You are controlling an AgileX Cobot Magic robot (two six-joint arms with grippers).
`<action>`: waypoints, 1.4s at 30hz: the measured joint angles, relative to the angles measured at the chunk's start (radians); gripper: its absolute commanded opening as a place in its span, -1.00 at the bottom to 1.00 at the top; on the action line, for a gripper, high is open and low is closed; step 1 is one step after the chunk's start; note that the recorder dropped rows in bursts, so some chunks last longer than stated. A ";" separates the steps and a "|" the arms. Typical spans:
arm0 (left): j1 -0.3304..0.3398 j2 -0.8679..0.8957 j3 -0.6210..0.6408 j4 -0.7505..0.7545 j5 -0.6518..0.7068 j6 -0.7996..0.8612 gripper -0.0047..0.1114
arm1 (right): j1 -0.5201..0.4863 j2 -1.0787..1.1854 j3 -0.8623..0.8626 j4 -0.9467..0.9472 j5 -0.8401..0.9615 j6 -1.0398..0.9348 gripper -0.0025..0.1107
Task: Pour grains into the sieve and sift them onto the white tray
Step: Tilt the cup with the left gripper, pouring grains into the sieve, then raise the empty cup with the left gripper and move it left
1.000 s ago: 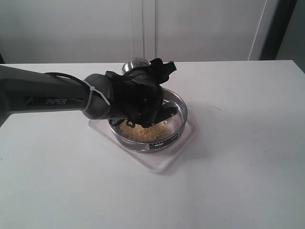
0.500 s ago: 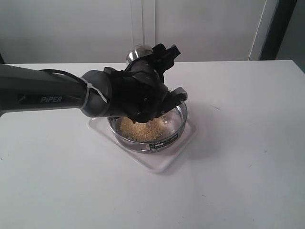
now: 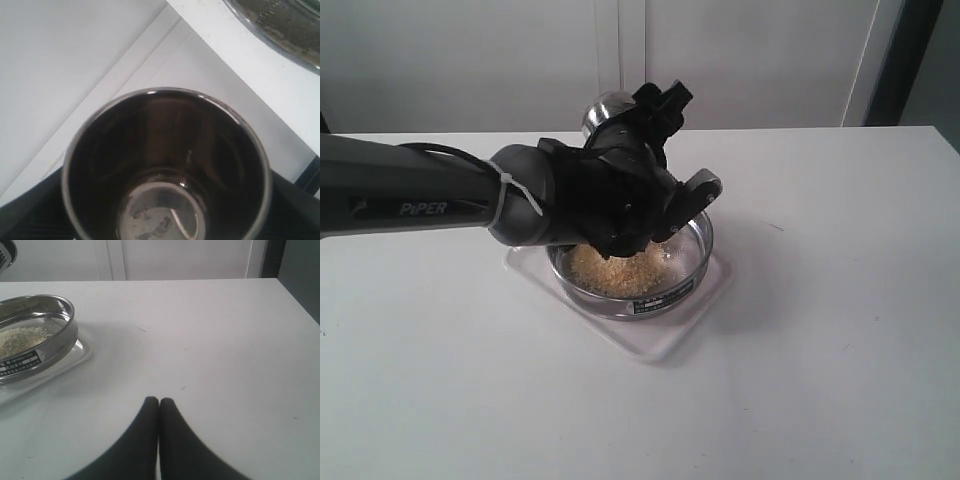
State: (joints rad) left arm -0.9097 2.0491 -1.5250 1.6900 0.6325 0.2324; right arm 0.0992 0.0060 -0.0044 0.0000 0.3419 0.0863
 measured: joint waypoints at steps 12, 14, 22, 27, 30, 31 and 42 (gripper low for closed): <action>0.004 -0.138 0.010 -0.241 0.058 -0.161 -0.92 | 0.000 0.000 0.000 0.000 0.000 0.000 -0.96; 0.034 -0.161 0.010 -0.328 0.008 -0.201 -0.92 | 0.000 0.000 0.000 0.000 0.000 0.000 -0.96; 0.167 -0.249 0.010 -0.569 -0.105 -0.335 -0.92 | 0.000 0.000 0.000 0.000 0.000 0.000 -0.96; 0.228 -0.276 0.019 -0.700 -0.181 -0.338 -0.92 | 0.000 0.000 0.000 0.000 0.000 0.000 -0.96; 0.257 -0.287 0.030 -0.763 -0.226 -0.340 -0.92 | 0.000 0.000 0.000 0.000 0.000 0.000 -0.96; 0.267 -0.289 0.035 -0.788 -0.241 -0.340 -0.92 | 0.000 0.000 0.000 0.000 0.000 0.000 -0.96; 0.382 -0.353 0.179 -0.987 -0.472 -0.412 -0.92 | 0.000 0.000 0.000 0.000 0.000 0.000 -0.96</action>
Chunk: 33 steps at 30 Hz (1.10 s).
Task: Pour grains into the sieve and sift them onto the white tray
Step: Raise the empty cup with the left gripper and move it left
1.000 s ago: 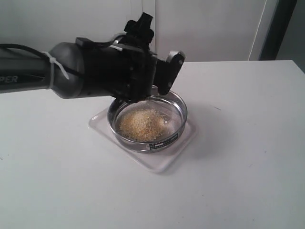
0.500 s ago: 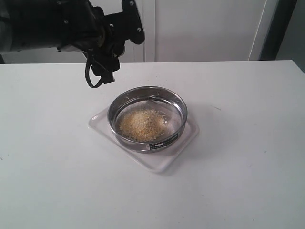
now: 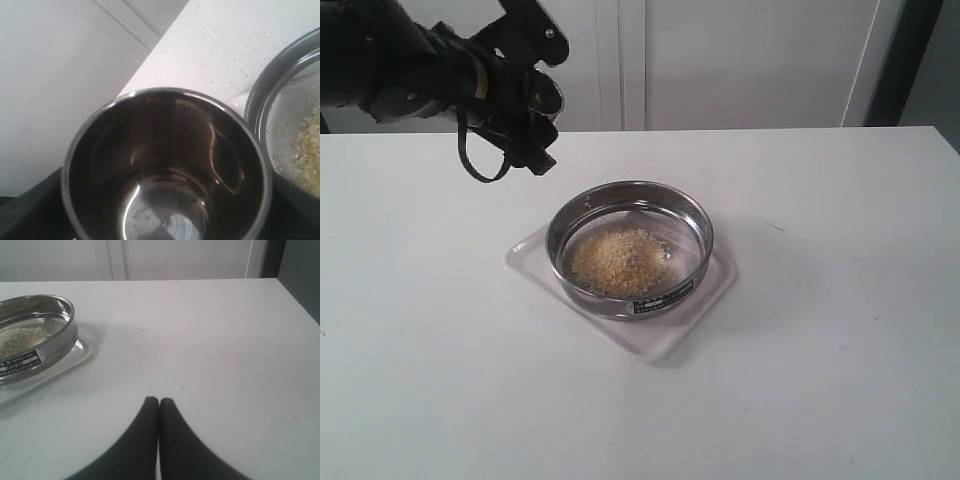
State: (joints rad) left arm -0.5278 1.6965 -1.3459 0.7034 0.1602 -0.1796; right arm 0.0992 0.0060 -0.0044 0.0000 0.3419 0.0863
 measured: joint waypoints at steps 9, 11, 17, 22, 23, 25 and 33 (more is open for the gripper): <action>0.097 -0.052 0.147 -0.007 -0.248 -0.158 -0.92 | 0.000 0.000 0.000 0.000 0.000 0.000 -0.96; 0.119 -0.061 0.176 -0.007 -0.302 -0.179 -0.92 | 0.000 0.000 0.000 0.000 0.000 0.000 -0.96; 0.181 -0.097 0.274 -0.047 -0.424 -0.202 -0.92 | 0.000 0.000 0.000 0.000 0.000 0.000 -0.96; 0.234 -0.110 0.371 -0.092 -0.571 -0.211 -0.92 | 0.000 0.000 0.000 0.000 0.000 0.000 -0.96; 0.240 -0.110 0.391 -0.103 -0.613 -0.216 -0.92 | 0.000 0.000 0.000 0.000 0.000 0.000 -0.96; 0.253 -0.110 0.430 -0.121 -0.689 -0.223 -0.92 | 0.000 0.000 0.000 0.000 0.000 0.000 -0.96; 0.310 -0.127 0.546 -0.136 -0.776 -0.207 -0.92 | 0.000 0.000 0.000 0.000 0.000 0.000 -0.96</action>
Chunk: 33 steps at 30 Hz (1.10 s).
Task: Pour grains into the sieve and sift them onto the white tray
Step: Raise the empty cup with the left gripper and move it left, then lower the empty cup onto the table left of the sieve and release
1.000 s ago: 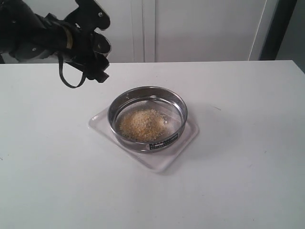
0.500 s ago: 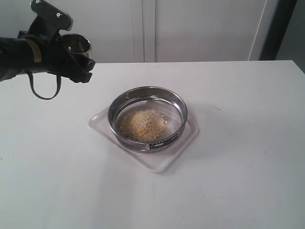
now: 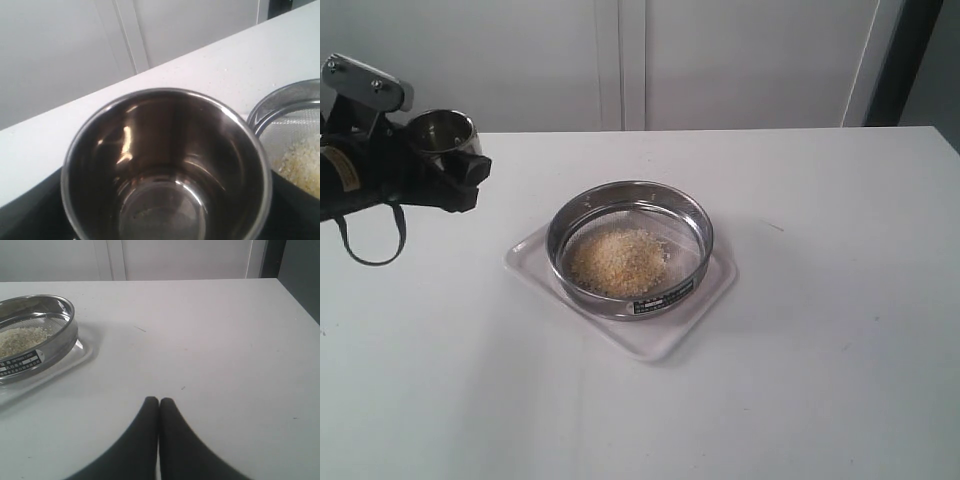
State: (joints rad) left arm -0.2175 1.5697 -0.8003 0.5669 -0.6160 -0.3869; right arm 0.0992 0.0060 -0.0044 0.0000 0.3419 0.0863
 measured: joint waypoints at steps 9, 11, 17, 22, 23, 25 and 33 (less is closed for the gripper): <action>0.012 -0.020 0.076 -0.002 0.027 0.020 -0.92 | 0.000 0.000 0.000 0.000 0.000 0.000 -0.96; 0.012 -0.020 0.094 -0.010 0.025 0.022 -0.92 | 0.000 0.000 0.000 0.000 0.000 0.000 -0.96; 0.012 -0.020 0.161 -0.104 -0.050 0.082 -0.92 | 0.000 0.000 0.000 0.000 0.000 0.000 -0.96; 0.012 -0.020 0.193 -0.173 -0.096 0.145 -0.92 | 0.000 0.000 0.000 0.000 0.000 0.000 -0.96; 0.012 -0.020 0.199 -0.186 -0.097 0.158 -0.92 | 0.000 0.000 0.000 0.000 0.000 0.000 -0.96; 0.012 -0.018 0.205 -0.218 -0.097 0.167 -0.92 | 0.000 0.000 0.000 0.000 0.000 0.000 -0.96; 0.012 0.020 0.205 -0.309 -0.118 0.180 -0.92 | 0.000 0.000 0.000 0.000 0.000 0.000 -0.96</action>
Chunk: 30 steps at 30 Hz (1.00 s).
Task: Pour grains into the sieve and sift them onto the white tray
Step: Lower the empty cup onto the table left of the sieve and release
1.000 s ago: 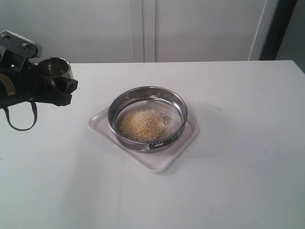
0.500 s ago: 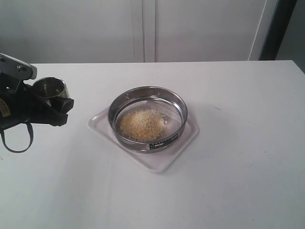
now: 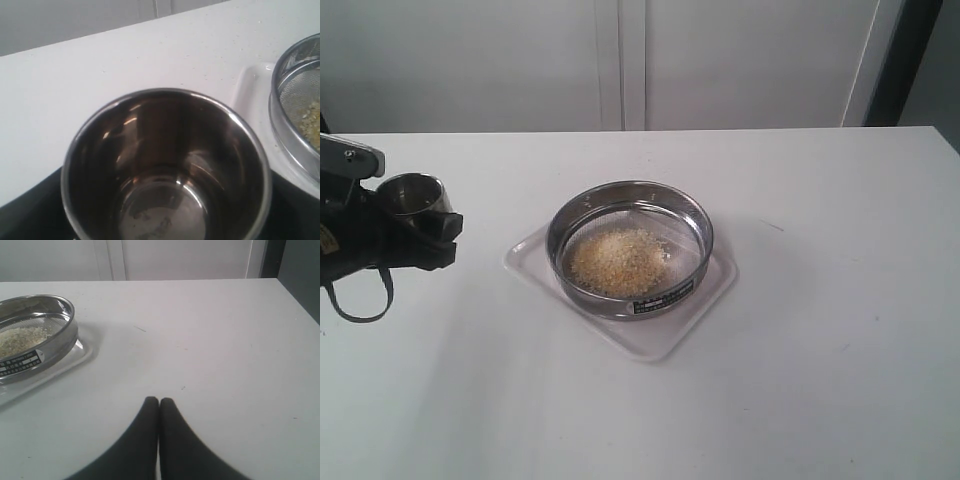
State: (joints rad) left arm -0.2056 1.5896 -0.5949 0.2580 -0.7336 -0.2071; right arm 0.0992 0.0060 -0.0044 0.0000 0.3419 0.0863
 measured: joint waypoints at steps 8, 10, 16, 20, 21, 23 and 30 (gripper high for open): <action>0.000 0.082 0.004 -0.023 -0.062 0.000 -0.92 | 0.000 0.000 0.000 0.000 0.000 0.000 -0.96; 0.000 0.098 0.004 -0.030 -0.089 0.000 -0.92 | 0.000 0.000 0.000 0.000 0.000 0.000 -0.96; 0.000 0.152 0.004 -0.034 -0.114 0.006 -0.92 | 0.000 0.000 0.000 0.000 0.000 0.000 -0.96; 0.000 0.188 0.004 -0.034 -0.128 0.006 -0.92 | 0.000 0.000 0.000 0.000 0.000 0.000 -0.96; 0.000 0.194 0.004 -0.034 -0.136 0.006 -0.92 | 0.000 0.000 0.000 0.000 0.000 0.000 -0.96; 0.000 0.203 0.004 -0.034 -0.145 0.006 -0.92 | 0.000 0.000 0.000 0.000 0.000 0.000 -0.96; 0.000 0.211 0.004 -0.074 -0.152 0.034 -0.92 | 0.000 0.000 0.000 0.000 0.000 0.000 -0.96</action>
State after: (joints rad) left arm -0.2056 1.8005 -0.5911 0.1839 -0.8854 -0.1729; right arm 0.0992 0.0060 -0.0044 0.0000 0.3419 0.0863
